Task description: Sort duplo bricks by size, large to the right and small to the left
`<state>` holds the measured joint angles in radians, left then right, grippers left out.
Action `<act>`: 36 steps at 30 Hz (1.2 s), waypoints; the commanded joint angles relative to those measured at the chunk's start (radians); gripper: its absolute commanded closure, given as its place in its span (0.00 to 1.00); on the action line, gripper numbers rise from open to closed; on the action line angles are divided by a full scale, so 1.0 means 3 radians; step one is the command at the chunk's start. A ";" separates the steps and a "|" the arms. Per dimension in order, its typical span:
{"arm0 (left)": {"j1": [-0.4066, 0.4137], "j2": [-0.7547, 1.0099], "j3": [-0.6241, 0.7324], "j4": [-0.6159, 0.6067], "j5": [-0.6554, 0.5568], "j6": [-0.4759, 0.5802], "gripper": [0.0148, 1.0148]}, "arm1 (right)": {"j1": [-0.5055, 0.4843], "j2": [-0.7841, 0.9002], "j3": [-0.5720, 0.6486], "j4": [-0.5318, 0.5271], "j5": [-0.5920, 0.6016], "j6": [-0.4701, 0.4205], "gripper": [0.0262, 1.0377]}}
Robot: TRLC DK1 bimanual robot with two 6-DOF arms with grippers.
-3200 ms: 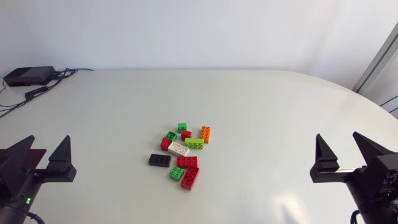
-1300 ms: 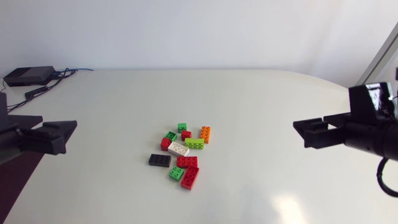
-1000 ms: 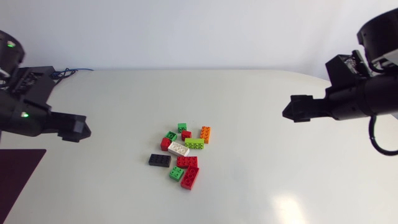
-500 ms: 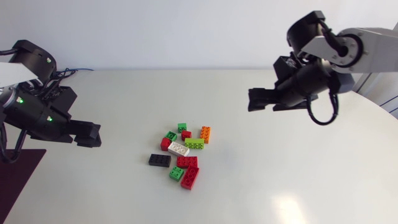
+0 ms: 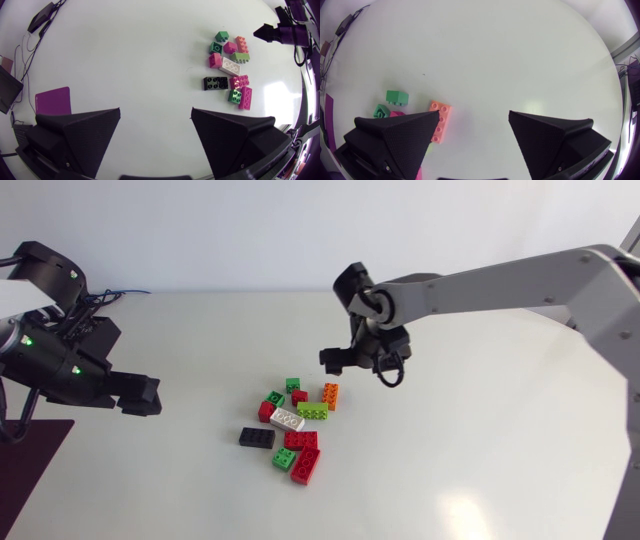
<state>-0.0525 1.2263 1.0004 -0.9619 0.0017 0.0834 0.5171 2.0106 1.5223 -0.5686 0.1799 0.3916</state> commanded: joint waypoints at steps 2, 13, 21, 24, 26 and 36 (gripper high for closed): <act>0.0037 -0.0089 0.0025 -0.0020 0.0035 -0.0104 0.03 | 0.0184 0.0145 0.0356 -0.0002 0.0142 0.0285 0.04; -0.0035 -0.0074 -0.0011 0.0011 0.0035 -0.0170 0.03 | 0.0352 0.0400 0.0566 -0.0288 0.0137 0.0582 0.04; -0.0081 -0.0074 -0.0134 0.0087 0.0035 -0.0181 0.03 | 0.0403 0.0400 0.0402 -0.0360 0.0081 0.0679 0.04; -0.0086 -0.0068 -0.0159 0.0103 0.0035 -0.0186 0.03 | 0.0403 0.0375 0.0423 -0.0395 -0.0037 0.0730 0.04; -0.0091 -0.0074 -0.0170 0.0103 0.0035 -0.0186 0.03 | 0.0378 0.0375 0.0428 -0.0431 -0.0237 0.0760 0.04; -0.0101 -0.0068 -0.0190 0.0113 0.0035 -0.0186 0.03 | 0.0265 0.0472 0.0504 -0.0631 -0.0487 0.0786 0.04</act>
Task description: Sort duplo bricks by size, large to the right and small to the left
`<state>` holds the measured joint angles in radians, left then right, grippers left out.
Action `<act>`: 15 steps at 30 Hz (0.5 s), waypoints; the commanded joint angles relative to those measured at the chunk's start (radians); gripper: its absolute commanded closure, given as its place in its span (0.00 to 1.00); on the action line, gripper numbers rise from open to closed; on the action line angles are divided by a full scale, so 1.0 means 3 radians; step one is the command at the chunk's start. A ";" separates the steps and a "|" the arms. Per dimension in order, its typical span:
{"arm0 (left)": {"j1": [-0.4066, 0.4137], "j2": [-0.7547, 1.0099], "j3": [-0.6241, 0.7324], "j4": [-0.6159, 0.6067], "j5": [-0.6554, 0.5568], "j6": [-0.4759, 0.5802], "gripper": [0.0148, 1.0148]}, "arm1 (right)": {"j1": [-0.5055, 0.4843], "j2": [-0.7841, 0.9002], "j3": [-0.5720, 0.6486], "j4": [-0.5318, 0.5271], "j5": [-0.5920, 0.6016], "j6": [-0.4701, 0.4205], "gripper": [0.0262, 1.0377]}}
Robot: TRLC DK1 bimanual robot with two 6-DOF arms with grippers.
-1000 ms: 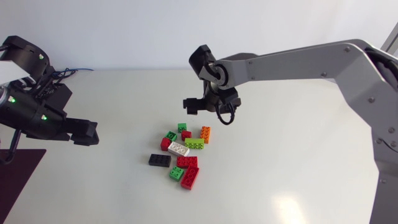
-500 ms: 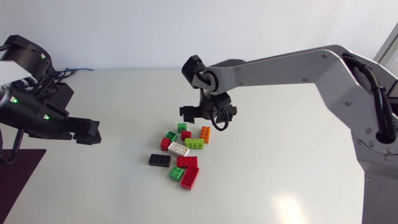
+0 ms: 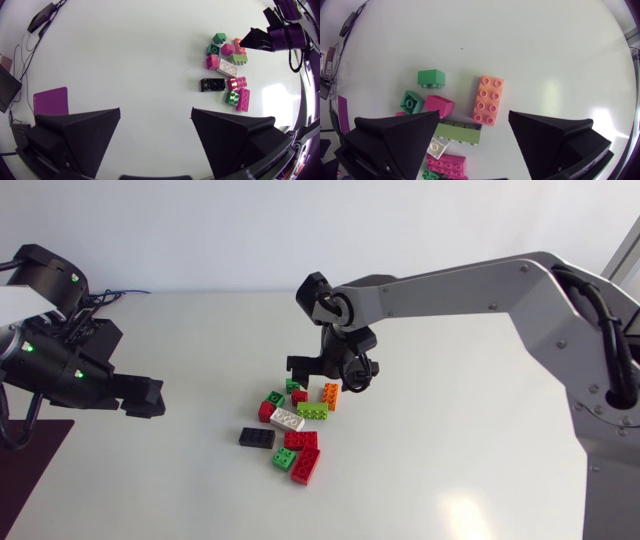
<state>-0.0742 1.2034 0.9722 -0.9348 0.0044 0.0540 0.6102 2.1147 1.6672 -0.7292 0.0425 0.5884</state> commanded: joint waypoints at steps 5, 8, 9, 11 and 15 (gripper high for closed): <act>-0.0034 0.0013 -0.0127 0.0058 0.0026 -0.0088 0.03 | -0.0111 0.0319 0.0128 -0.0254 -0.0024 0.0115 0.04; -0.0034 0.0013 -0.0152 0.0084 0.0026 -0.0088 0.03 | -0.0122 0.0427 0.0200 -0.0315 -0.0024 0.0089 0.04; -0.0034 0.0013 -0.0162 0.0094 0.0026 -0.0088 0.03 | -0.0132 0.0467 0.0241 -0.0351 -0.0024 0.0084 0.04; -0.0034 0.0013 -0.0183 0.0109 0.0026 -0.0088 0.03 | -0.0137 0.0544 0.0328 -0.0428 -0.0029 0.0063 0.04; -0.0029 0.0018 -0.0224 0.0145 0.0026 -0.0088 0.03 | -0.0152 0.0595 0.0405 -0.0489 -0.0029 0.0033 0.04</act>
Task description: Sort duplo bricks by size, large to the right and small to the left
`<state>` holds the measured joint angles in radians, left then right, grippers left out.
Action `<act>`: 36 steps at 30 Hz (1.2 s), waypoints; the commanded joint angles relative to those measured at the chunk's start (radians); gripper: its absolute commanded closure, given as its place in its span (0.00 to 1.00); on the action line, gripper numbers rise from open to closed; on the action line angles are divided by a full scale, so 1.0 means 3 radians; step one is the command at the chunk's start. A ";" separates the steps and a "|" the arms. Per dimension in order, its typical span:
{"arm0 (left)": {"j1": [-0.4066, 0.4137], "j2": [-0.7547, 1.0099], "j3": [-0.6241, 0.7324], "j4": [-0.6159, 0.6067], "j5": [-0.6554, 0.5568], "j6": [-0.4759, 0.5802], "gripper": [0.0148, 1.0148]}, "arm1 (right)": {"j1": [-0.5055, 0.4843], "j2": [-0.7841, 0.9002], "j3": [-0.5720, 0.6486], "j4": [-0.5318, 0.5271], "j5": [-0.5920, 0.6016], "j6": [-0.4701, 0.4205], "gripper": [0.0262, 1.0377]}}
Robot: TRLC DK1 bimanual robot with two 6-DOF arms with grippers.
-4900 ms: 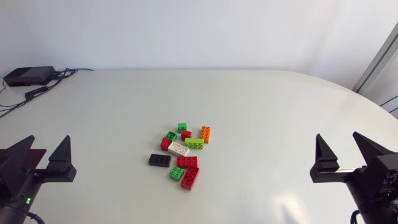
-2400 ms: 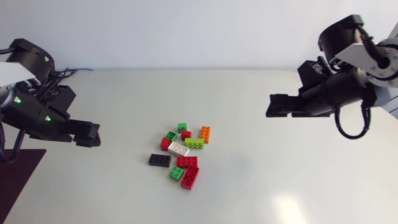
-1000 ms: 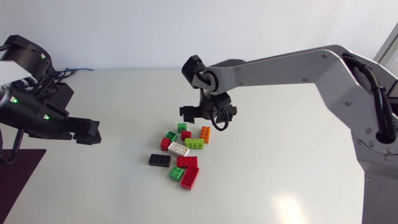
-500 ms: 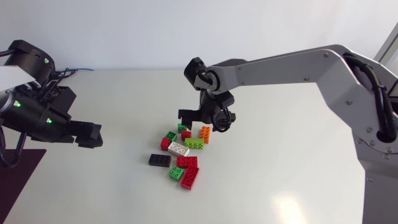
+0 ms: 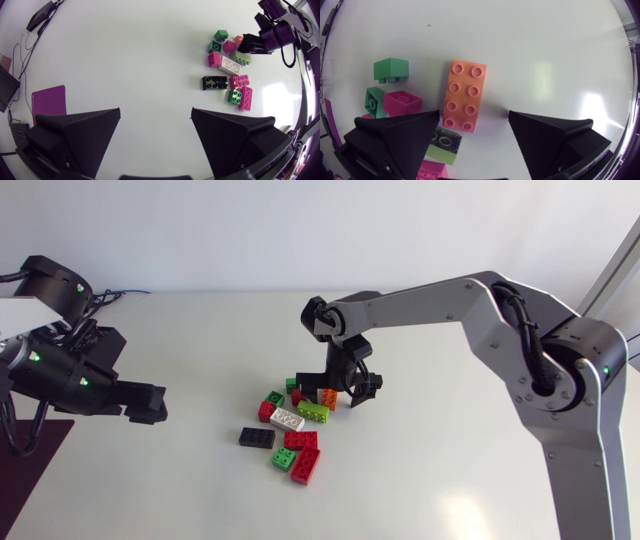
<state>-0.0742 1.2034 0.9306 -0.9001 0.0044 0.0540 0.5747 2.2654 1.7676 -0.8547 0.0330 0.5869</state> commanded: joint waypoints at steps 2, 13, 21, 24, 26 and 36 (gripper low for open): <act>-0.0029 0.0023 -0.0085 0.0035 0.0026 -0.0088 0.03 | -0.0039 0.0103 0.0091 -0.0086 0.0003 0.0028 0.04; -0.0034 0.0023 -0.0106 0.0055 0.0026 -0.0088 0.03 | -0.0106 0.0129 0.0178 -0.0173 -0.0008 0.0033 0.20; -0.0034 0.0023 -0.0111 0.0060 0.0026 -0.0088 0.03 | -0.0085 0.0134 0.0126 -0.0127 -0.0044 0.0017 0.63; -0.0034 0.0023 -0.0116 0.0060 0.0026 -0.0088 0.03 | -0.0080 0.0149 0.0116 -0.0106 -0.0074 0.0012 0.68; -0.0034 0.0023 -0.0121 0.0060 0.0026 -0.0088 0.03 | -0.0085 0.0165 0.0106 -0.0106 -0.0115 0.0007 0.68; -0.0034 -0.0013 -0.0136 0.0060 0.0026 -0.0083 0.03 | -0.0285 -0.0045 -0.0216 -0.0025 -0.0105 -0.0064 0.79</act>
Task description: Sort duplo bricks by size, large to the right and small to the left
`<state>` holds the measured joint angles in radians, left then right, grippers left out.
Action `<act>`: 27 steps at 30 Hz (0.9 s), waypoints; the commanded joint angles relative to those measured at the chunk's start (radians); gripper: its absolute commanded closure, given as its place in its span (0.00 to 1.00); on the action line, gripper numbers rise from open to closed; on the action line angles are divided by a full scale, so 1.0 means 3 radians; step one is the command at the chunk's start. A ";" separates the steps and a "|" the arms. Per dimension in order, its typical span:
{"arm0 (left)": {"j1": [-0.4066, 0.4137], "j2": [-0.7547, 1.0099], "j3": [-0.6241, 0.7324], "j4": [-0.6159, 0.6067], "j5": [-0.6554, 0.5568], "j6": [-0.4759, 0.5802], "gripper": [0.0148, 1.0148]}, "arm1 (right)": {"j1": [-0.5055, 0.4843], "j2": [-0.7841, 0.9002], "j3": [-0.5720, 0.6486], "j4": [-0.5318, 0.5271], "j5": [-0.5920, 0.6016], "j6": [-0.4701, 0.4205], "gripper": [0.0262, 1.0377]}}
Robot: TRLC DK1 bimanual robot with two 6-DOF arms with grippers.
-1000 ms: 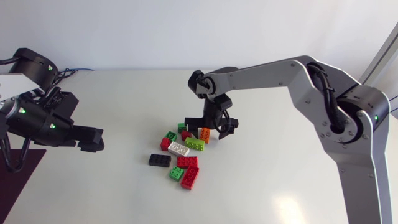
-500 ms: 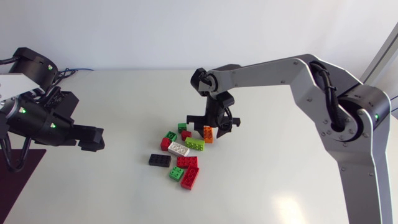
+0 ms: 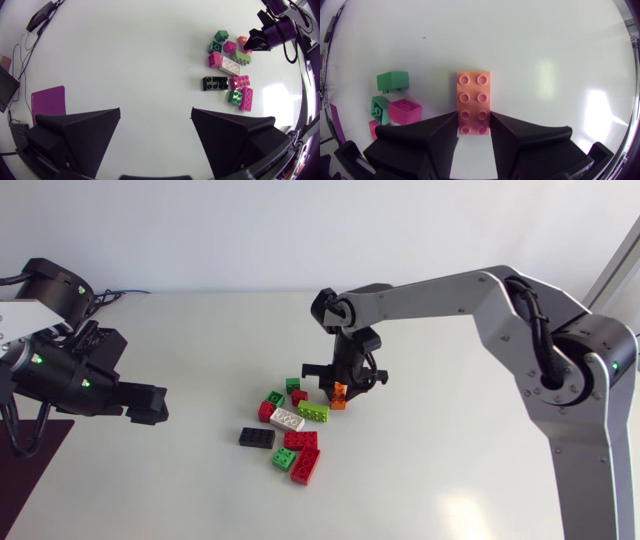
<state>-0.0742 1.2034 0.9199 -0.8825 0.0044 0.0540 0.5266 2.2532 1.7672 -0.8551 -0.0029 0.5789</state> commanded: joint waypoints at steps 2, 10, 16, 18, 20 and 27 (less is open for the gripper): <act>-0.0044 -0.0018 -0.0101 0.0002 0.0026 -0.0083 0.03 | -0.0216 -0.0101 -0.0373 0.0028 0.0020 -0.0089 0.79; -0.0100 -0.0033 -0.0085 -0.0003 0.0026 -0.0088 0.03 | -0.0549 -0.0567 -0.0854 0.0043 0.0056 -0.0421 0.79; -0.0141 -0.0043 -0.0085 -0.0003 0.0026 -0.0103 0.03 | -0.0559 -0.1099 -0.1166 0.0084 0.0199 -0.0523 0.79; -0.0136 -0.0069 -0.0096 -0.0003 0.0026 -0.0103 0.03 | -0.0564 -0.1232 -0.1263 0.0125 0.0214 -0.0534 0.79; -0.0136 -0.0089 -0.0106 -0.0003 0.0026 -0.0103 0.03 | -0.0574 -0.1334 -0.1365 0.0125 0.0219 -0.0549 0.79; -0.0136 -0.0130 -0.0126 -0.0003 0.0026 -0.0098 0.03 | -0.0717 -0.1697 -0.1667 0.0161 0.0209 -0.0846 0.79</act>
<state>-0.1081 1.1755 0.9154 -0.8825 0.0044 0.0505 0.3309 1.7710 1.2984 -0.8051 0.0555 0.3725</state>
